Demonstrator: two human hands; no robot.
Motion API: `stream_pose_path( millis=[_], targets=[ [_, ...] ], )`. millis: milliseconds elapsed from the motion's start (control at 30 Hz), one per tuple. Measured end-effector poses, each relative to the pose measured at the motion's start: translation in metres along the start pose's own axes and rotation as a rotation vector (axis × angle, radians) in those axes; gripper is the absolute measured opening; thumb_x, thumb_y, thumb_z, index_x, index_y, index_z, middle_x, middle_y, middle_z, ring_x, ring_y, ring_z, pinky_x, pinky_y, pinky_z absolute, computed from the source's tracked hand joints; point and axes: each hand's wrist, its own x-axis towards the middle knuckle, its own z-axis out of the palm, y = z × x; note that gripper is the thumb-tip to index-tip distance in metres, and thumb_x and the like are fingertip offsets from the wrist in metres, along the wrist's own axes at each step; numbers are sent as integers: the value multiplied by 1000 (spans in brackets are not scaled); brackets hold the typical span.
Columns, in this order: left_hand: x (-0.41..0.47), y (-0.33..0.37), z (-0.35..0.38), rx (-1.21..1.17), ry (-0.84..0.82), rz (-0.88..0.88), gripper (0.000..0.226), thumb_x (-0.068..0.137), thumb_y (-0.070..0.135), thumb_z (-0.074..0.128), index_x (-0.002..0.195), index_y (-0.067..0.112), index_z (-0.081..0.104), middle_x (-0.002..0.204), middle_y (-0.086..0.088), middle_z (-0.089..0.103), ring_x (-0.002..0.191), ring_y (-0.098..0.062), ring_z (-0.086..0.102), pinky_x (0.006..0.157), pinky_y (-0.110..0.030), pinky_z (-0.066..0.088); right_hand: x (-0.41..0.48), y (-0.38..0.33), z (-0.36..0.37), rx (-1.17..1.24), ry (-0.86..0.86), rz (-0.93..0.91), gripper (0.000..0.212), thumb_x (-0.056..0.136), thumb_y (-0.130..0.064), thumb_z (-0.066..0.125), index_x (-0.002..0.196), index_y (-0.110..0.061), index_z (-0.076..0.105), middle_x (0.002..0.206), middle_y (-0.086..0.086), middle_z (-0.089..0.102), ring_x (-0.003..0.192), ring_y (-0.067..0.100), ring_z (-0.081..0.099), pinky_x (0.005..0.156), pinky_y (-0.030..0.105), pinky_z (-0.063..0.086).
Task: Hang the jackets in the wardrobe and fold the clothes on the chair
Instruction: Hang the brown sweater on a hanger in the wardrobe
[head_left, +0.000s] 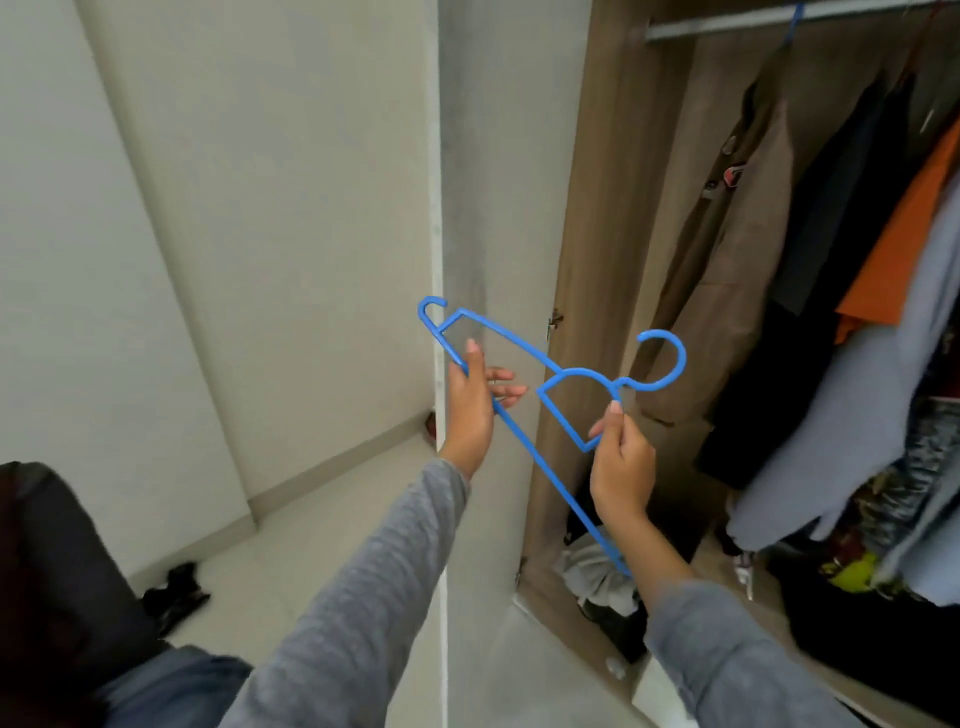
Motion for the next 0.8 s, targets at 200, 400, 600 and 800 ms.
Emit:
stream_pose_path(
  millis=[200, 400, 600, 800],
  targets=[
    [-55, 48, -113, -32, 222, 84, 40, 101, 44, 24, 105, 9, 42, 72, -7, 55, 51, -15, 61, 58, -28, 53, -100, -43, 35, 11, -129, -43, 44, 100, -34, 36, 63, -18, 51, 52, -6, 47, 54, 13, 47, 58, 31, 33],
    [-91, 97, -231, 233, 703, 284, 26, 101, 27, 38, 113, 4, 41, 107, -9, 42, 85, -19, 49, 77, -23, 40, -184, -89, 84, -15, -343, -124, 48, 89, -48, 26, 64, -16, 52, 58, -5, 55, 62, 22, 52, 57, 31, 33],
    [-138, 138, -370, 1039, 897, 219, 58, 101, 31, 36, 145, -4, 23, 155, -19, 10, 144, -30, 5, 116, -43, 3, -260, -144, 152, -19, -586, -338, 56, 95, -47, 32, 65, -4, 54, 55, 10, 55, 55, 29, 52, 47, 31, 29],
    [-176, 158, -466, 1530, 724, 407, 41, 100, 34, 31, 105, 9, 63, 127, -10, 57, 134, -26, 38, 114, -37, 11, -308, -205, 228, 31, -763, -449, 47, 97, -38, 42, 57, -13, 38, 51, 4, 45, 48, 19, 37, 44, 27, 23]
  ],
)
